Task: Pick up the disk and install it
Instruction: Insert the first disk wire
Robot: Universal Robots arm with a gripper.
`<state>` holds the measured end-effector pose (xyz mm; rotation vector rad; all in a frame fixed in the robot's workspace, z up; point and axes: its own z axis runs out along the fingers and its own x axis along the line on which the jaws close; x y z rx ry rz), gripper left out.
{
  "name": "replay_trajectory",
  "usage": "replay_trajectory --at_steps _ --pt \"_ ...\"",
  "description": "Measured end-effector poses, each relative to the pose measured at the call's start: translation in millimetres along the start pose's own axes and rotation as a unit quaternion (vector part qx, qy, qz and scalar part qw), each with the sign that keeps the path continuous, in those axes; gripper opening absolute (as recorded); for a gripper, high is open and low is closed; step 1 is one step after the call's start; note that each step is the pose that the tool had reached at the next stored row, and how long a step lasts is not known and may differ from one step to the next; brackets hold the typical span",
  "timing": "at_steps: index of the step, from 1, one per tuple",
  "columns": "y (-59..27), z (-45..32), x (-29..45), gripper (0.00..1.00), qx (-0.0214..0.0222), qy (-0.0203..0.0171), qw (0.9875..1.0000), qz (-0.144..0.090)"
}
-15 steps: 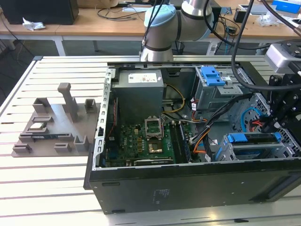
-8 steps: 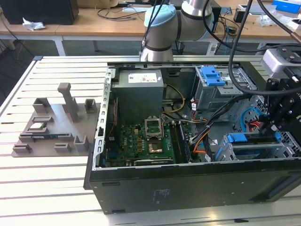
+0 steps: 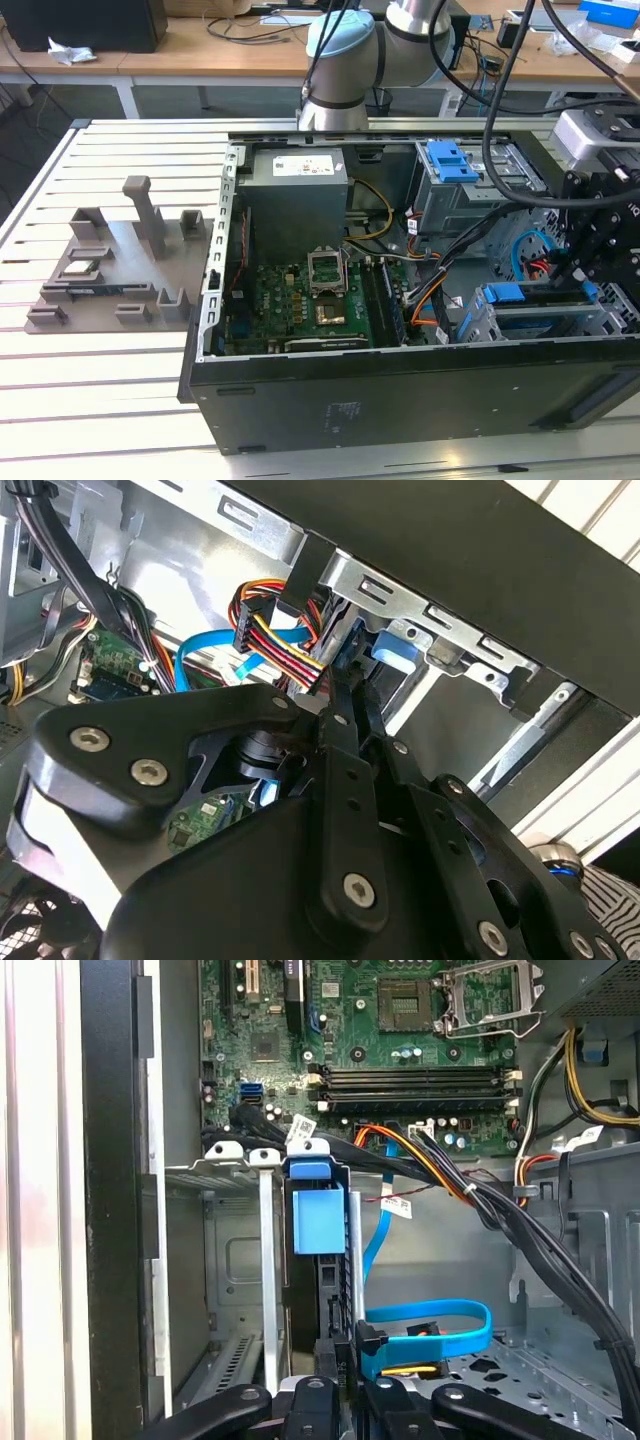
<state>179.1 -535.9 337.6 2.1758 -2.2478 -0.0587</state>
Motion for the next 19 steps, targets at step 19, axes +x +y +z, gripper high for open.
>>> replay_trajectory --at_steps 19 --pt "1.2 -28.7 -4.3 0.11 0.0000 -0.0001 1.0000 0.000"
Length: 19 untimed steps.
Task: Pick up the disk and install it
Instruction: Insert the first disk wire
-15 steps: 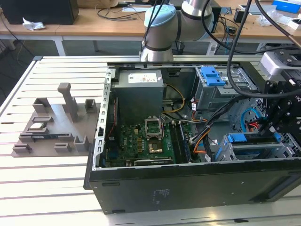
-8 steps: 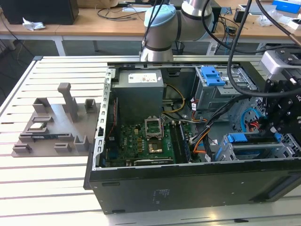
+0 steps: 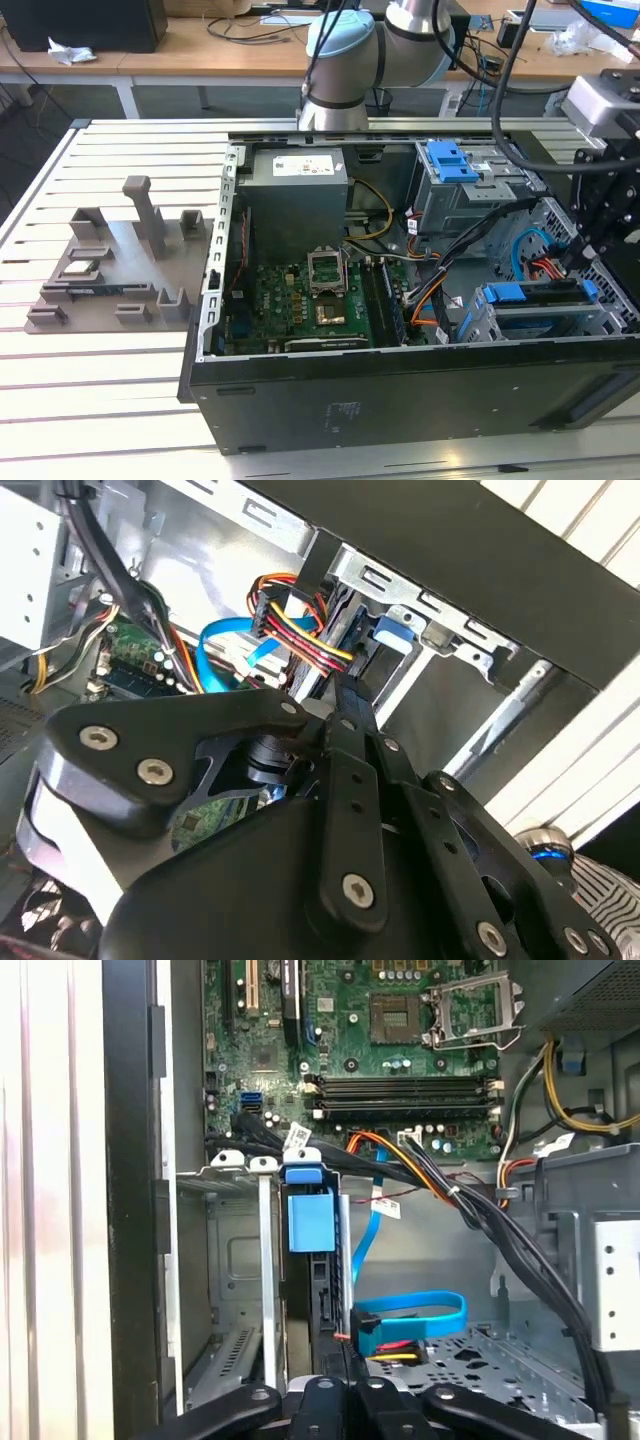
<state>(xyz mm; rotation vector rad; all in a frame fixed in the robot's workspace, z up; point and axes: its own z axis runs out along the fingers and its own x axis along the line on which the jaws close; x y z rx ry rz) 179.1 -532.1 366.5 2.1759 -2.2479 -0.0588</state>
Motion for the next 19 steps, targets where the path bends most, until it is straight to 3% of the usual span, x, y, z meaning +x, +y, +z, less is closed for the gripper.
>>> replay_trajectory --at_steps 6,10,19 --pt "0.9 -23.1 -1.3 0.11 0.0000 0.0000 1.0000 0.000" --pt "1.2 -32.9 -1.5 0.11 0.0000 0.0000 1.0000 0.000" --pt "1.2 -33.9 -1.6 0.11 0.0000 0.0000 1.0000 0.000"
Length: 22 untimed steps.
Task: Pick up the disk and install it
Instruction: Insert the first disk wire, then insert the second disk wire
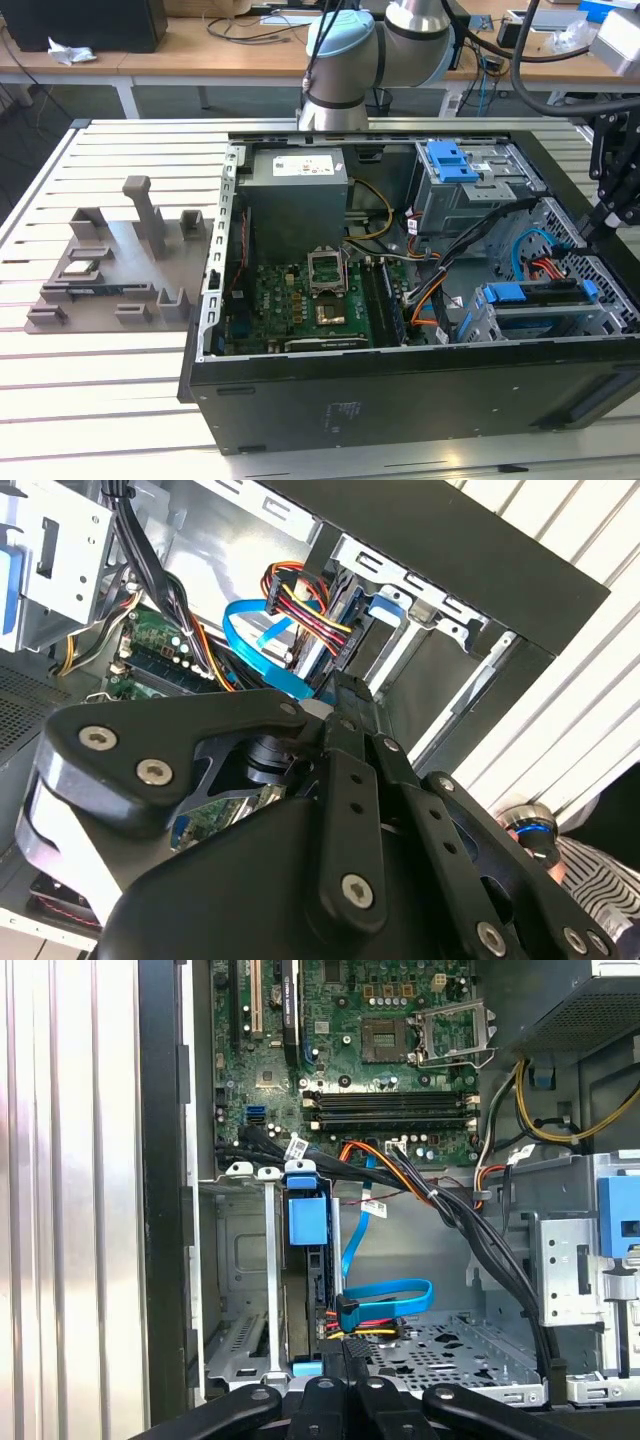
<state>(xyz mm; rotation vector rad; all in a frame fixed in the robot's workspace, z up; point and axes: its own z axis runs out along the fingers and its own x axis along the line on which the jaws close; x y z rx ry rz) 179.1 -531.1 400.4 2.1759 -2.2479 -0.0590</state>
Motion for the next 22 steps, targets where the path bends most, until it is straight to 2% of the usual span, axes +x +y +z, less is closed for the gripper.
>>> replay_trajectory --at_steps 6,7,8,9,12,13,14,15,18,19,22 --pt "0.0 -0.1 0.0 0.11 0.0000 0.0000 1.0000 0.000" --pt "0.0 -0.2 0.0 0.23 0.0000 0.0000 1.0000 0.000" --pt "0.0 -0.2 0.0 0.23 0.0000 0.0000 1.0000 0.000" --pt "0.0 -0.2 0.0 0.30 0.0000 0.0000 1.0000 0.000" --pt "1.4 1.6 0.3 0.30 0.0000 0.0001 1.0000 0.000" --pt "2.0 5.3 1.0 0.30 -0.0001 0.0001 1.0000 0.000" --pt "14.0 15.0 2.3 0.30 -0.0002 -0.0001 1.0000 0.000" --pt "14.0 24.4 -3.7 0.30 -0.0002 0.0001 1.0000 0.000" --pt "14.0 24.5 -3.7 0.28 -0.0002 0.0000 1.0000 0.000" --pt "14.0 24.5 -3.7 0.22 -0.0002 -0.0001 1.0000 0.000" --pt "14.0 24.5 -3.7 0.16 -0.0002 -0.0001 1.0000 0.000"
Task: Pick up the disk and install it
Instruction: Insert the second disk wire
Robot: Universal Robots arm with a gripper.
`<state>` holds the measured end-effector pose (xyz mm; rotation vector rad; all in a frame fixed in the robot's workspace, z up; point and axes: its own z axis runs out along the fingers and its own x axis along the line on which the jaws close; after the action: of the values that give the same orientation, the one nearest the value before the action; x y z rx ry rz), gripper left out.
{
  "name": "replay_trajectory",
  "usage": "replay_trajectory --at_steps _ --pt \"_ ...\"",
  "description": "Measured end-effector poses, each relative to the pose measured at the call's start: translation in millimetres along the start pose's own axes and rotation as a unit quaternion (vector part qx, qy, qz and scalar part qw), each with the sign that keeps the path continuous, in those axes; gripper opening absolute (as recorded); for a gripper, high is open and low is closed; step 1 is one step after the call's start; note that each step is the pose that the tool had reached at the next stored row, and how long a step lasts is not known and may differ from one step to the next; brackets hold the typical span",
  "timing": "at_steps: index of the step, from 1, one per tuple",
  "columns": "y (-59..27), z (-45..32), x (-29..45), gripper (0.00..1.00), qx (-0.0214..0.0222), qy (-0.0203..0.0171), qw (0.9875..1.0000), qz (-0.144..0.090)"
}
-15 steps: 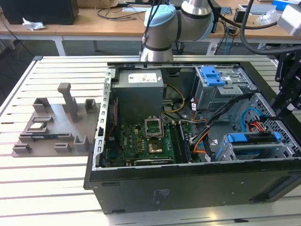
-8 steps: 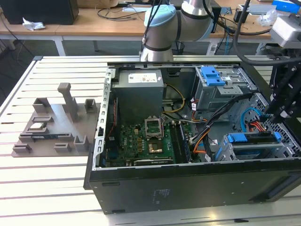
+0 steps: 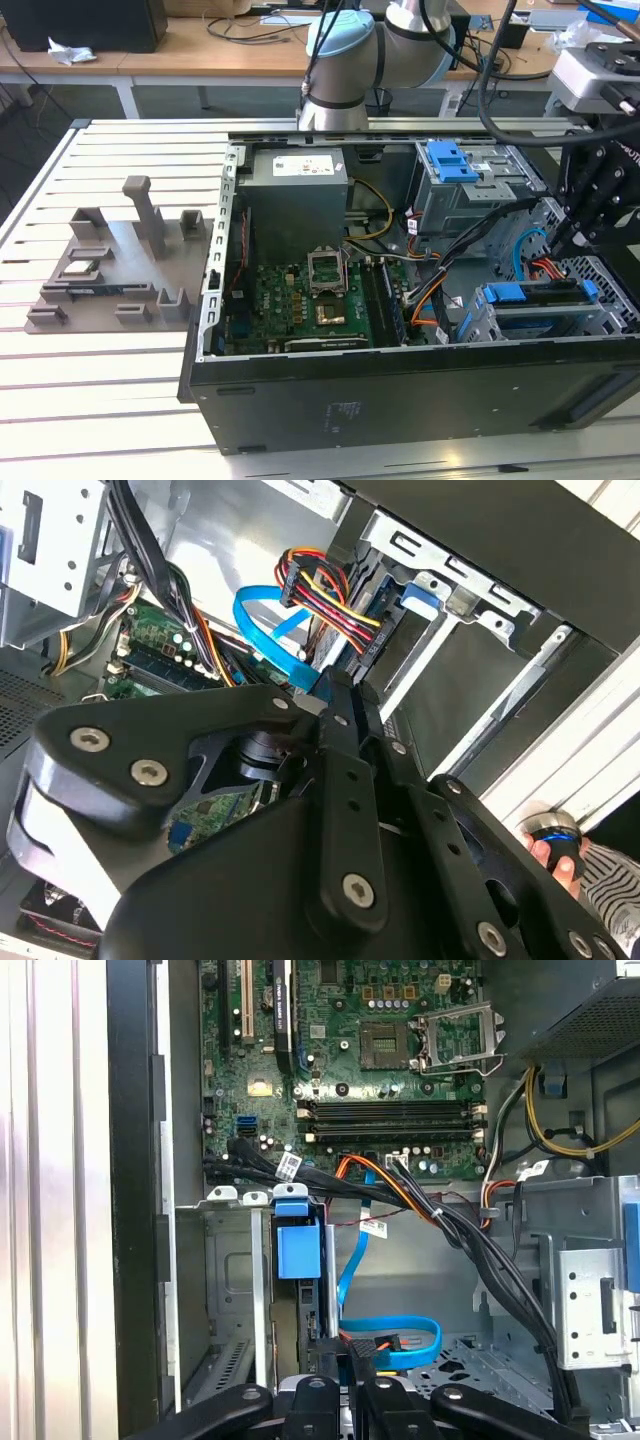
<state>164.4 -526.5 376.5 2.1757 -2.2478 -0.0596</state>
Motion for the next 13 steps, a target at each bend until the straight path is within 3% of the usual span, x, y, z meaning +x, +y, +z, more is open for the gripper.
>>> replay_trajectory --at_steps 6,7,13 --pt "0.3 0.7 2.8 0.16 0.0000 0.0002 1.0000 0.000" --pt "0.5 5.0 5.3 0.16 0.0000 0.0005 1.0000 -0.001" --pt "1.5 11.6 9.9 0.16 -0.0011 0.0012 0.9997 -0.023"
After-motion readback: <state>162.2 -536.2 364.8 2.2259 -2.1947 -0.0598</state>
